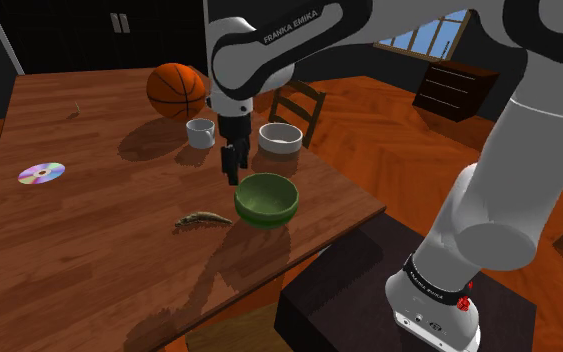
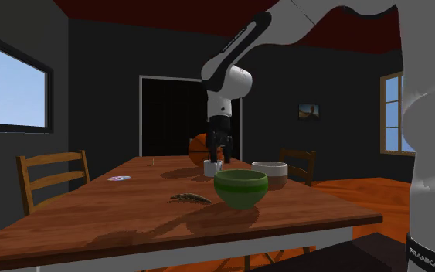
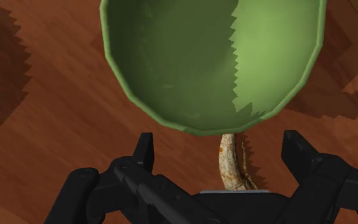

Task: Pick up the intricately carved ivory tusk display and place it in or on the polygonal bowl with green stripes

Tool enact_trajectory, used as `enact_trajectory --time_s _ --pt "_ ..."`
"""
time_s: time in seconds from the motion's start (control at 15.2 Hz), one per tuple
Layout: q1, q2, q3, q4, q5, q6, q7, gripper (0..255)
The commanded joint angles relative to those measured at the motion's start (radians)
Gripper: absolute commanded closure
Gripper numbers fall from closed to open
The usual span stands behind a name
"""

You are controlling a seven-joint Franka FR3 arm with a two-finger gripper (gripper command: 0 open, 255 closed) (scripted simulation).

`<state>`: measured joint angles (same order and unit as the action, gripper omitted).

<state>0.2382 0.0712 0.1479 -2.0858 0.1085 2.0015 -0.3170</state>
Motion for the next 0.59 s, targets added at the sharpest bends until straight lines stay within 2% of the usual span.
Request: enact_trajectory --time_s 0.0,0.53 --pt "0.018 0.066 0.017 0.049 -0.013 0.014 -0.025 0" --pt "0.094 0.281 0.075 0.207 -0.077 0.055 -0.096 0"
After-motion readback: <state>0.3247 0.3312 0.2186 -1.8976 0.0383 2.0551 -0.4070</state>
